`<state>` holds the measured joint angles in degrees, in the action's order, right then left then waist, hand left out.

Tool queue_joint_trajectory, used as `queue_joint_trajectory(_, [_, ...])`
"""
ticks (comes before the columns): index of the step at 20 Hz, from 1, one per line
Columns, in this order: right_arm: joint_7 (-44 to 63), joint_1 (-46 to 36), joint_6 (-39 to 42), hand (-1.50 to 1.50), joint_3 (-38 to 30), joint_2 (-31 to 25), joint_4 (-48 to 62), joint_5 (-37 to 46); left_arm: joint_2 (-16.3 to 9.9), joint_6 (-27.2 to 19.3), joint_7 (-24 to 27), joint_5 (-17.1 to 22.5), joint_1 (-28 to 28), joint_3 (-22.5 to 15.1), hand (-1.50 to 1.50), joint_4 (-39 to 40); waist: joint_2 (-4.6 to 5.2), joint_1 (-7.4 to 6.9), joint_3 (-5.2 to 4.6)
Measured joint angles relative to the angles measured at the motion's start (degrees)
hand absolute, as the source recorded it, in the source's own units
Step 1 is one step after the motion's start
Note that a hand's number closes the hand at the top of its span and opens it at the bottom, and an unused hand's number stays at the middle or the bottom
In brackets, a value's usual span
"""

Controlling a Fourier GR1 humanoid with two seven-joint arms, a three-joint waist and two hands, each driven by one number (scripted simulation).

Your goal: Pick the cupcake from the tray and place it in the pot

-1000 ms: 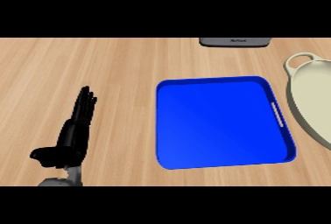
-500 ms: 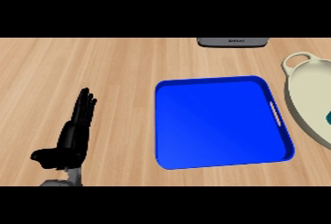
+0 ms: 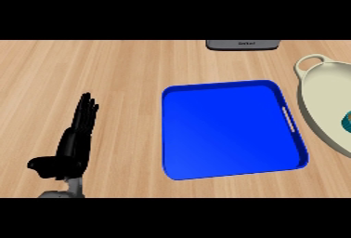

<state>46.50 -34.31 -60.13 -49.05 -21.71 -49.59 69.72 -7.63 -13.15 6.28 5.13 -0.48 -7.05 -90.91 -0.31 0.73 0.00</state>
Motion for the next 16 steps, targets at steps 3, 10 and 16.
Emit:
queue_joint_trajectory(3, [-0.38, 4.81, -1.16, -1.50, 0.38, 3.58, -7.90, -1.17, 0.48, -0.42, -0.09, -0.55, 0.52, -0.39, 0.00, -0.88, -0.07, 0.12, -0.03])
queue_joint_trajectory(10, [-0.58, 17.32, -0.85, -1.50, 2.77, 11.03, -27.83, -4.04, 0.59, 0.30, -0.56, -0.64, 0.46, 0.32, 0.00, -1.02, 0.04, -0.03, -0.05])
queue_joint_trajectory(16, [0.44, 26.94, 1.31, -1.50, 3.89, 15.50, -40.98, -5.79, 1.72, 0.43, -0.12, -1.67, 0.48, 0.24, 0.00, -0.77, 0.17, -0.33, -0.05])
